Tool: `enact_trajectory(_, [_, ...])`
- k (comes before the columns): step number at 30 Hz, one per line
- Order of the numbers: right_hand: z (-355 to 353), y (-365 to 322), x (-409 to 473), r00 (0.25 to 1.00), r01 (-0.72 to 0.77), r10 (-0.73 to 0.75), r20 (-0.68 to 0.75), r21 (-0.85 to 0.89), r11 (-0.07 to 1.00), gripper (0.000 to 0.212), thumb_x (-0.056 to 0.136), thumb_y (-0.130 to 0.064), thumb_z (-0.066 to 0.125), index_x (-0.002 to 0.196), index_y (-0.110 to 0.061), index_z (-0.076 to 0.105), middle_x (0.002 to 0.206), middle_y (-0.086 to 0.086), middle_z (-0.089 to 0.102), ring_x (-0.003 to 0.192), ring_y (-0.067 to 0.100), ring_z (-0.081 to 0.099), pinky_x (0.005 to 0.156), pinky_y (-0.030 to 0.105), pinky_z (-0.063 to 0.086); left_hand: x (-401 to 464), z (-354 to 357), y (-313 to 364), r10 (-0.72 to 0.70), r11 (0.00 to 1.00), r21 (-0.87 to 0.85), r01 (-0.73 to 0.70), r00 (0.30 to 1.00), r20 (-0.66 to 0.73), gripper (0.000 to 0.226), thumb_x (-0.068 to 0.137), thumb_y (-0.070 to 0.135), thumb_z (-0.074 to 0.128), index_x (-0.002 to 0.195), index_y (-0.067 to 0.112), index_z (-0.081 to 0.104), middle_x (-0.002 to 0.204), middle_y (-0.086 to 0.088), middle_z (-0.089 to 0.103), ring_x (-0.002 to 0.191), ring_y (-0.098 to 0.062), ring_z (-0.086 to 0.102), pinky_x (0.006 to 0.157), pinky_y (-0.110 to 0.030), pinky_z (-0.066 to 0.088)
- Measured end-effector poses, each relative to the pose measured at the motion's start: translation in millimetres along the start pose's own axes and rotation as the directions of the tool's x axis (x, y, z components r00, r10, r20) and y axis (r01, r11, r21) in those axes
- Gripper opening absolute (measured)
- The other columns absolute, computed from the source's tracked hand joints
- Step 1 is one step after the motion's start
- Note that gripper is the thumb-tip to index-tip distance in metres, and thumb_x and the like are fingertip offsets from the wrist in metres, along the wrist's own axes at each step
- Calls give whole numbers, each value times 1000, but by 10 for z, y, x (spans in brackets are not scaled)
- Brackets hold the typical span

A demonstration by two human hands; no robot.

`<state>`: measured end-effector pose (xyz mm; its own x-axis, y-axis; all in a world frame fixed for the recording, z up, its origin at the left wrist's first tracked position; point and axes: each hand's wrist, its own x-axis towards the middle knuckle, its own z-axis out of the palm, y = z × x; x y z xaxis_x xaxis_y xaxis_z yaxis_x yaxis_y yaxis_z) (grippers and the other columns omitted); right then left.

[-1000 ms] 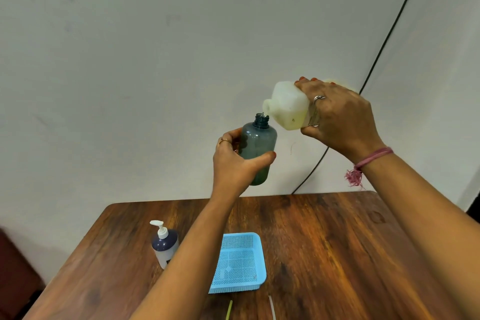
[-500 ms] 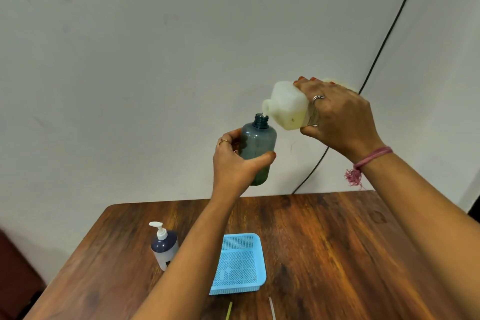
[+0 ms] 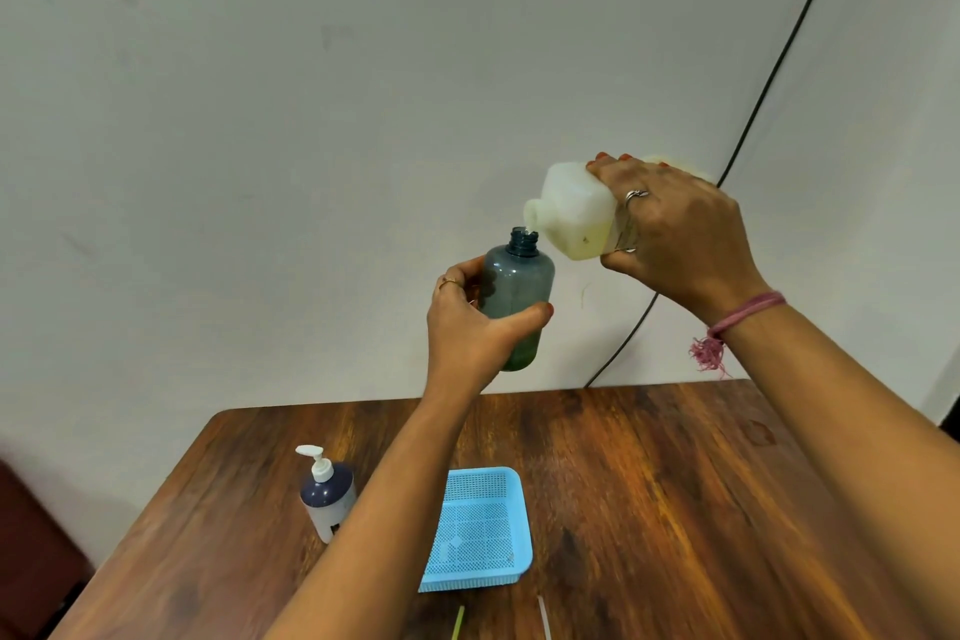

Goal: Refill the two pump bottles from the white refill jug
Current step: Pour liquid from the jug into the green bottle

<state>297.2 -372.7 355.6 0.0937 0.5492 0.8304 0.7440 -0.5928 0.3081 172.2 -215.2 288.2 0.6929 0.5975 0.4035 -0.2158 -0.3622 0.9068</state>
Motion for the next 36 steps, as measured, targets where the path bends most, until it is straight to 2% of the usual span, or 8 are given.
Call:
enact_trajectory(21, [-24, 33, -8, 1000, 9, -9, -7, -17, 1000, 78, 59, -24, 88, 128, -3, 57, 122, 15, 65, 106, 34, 65, 89, 44, 51, -18, 44, 20, 0, 1000, -6, 0, 1000, 9, 73, 61, 23, 87, 119, 29, 43, 116, 10, 51, 93, 2, 52, 58, 0, 42])
enact_trajectory(36, [-31, 51, -9, 1000, 20, -20, -7, -33, 999, 77, 60, -23, 87, 128, -4, 56, 123, 14, 64, 108, 32, 64, 89, 42, 51, -29, 60, 15, -6, 1000, -18, 6, 1000, 4, 71, 61, 22, 87, 117, 29, 44, 114, 10, 52, 93, 3, 53, 59, -1, 43])
